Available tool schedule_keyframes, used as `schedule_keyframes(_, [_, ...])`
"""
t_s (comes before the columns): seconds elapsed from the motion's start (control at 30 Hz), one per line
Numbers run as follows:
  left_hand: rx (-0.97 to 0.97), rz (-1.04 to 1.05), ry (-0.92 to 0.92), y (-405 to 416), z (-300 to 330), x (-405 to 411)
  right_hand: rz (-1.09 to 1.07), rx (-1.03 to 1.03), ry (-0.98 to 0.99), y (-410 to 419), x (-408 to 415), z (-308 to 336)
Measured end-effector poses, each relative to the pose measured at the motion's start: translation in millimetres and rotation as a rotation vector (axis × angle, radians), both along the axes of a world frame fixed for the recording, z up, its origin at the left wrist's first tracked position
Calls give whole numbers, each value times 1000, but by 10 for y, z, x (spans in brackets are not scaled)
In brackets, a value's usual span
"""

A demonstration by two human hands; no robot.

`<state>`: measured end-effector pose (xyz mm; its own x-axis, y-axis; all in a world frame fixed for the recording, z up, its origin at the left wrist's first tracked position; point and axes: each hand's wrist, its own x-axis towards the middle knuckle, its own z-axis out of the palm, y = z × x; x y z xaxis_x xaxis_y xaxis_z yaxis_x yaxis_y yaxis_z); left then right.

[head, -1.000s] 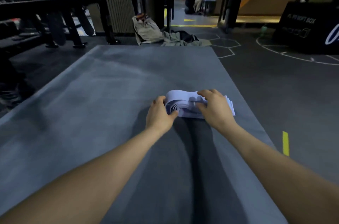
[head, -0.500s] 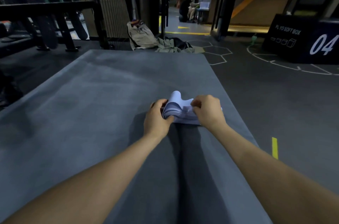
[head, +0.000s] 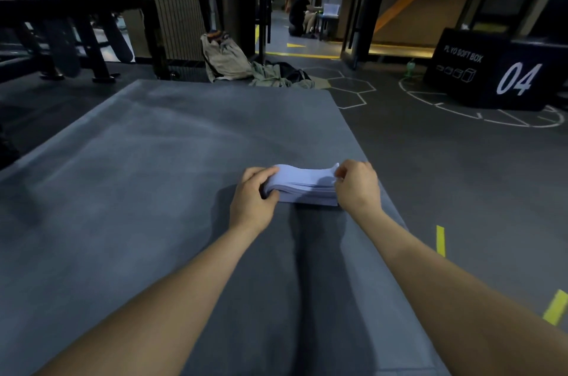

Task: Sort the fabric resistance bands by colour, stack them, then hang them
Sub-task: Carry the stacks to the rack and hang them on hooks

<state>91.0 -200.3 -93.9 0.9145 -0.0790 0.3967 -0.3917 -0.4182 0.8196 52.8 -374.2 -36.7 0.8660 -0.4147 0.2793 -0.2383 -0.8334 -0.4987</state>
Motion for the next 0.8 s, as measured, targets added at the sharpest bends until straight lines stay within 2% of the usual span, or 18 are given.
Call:
schedule_keyframes(0.07, [-4, -12, 0, 8, -8, 8, 6, -75, -12, 4, 2, -26])
schedule_keyframes(0.17, [-5, -21, -1, 10, -23, 23, 57, -168, -132, 101, -27, 36])
schedule_keyframes(0.37, [-74, -47, 10, -2, -56, 39, 496, -172, -116, 467, -54, -84])
schedule_keyframes(0.57, [-85, -55, -25, 8, -34, 35, 506, -151, -142, 526, 38, -159])
schedule_keyframes(0.67, [-142, -34, 34, 11, -41, 43, 522, -137, -155, 498, 62, -166])
schedule_keyframes(0.8, [-151, -11, 36, 1, -16, 9, 517, -209, -182, 469, 115, -202])
